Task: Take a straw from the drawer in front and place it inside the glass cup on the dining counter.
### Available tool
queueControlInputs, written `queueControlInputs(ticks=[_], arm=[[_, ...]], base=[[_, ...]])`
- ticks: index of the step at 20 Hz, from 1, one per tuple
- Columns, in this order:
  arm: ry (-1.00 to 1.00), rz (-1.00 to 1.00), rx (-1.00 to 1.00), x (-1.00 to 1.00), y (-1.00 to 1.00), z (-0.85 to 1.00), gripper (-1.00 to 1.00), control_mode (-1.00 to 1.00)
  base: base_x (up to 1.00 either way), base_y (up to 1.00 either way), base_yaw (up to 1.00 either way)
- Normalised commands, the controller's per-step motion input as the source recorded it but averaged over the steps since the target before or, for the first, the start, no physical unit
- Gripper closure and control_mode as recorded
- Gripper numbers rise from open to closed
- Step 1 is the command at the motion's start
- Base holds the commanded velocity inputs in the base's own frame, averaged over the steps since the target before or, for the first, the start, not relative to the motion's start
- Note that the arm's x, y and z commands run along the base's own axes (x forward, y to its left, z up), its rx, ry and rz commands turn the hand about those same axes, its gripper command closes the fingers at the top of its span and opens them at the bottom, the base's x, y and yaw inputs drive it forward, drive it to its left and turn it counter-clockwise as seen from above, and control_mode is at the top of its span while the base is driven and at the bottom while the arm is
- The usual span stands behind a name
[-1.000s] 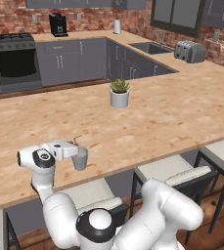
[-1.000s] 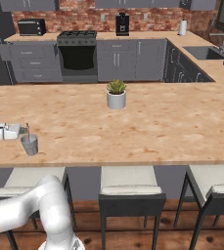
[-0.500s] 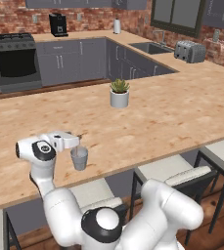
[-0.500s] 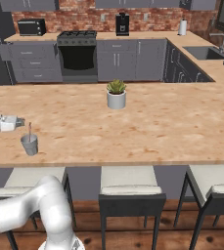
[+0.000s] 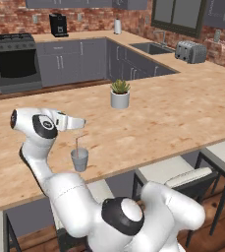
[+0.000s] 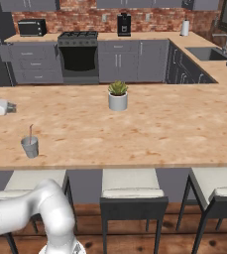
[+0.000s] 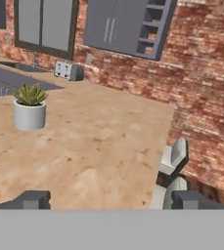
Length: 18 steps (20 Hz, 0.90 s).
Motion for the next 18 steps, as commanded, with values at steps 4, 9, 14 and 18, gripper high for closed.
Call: queueControlInputs(ticks=[4, 9, 14, 18], arm=[[0.25, 0.0, 0.25, -0.43, -0.42, 1.0, -1.0, -1.0], [0.24, 0.0, 0.23, -0.13, -0.8, 0.77, -1.0, -1.0], [0.26, 0.0, 0.22, -0.1, -0.96, 0.21, -1.0, -1.0], [0.42, 0.05, 0.13, 0.0, -0.88, -0.48, -1.0, -1.0]], base=[[0.0, 0.0, 0.0], [0.0, 0.0, 0.0], [0.0, 0.0, 0.0], [0.0, 0.0, 0.0]])
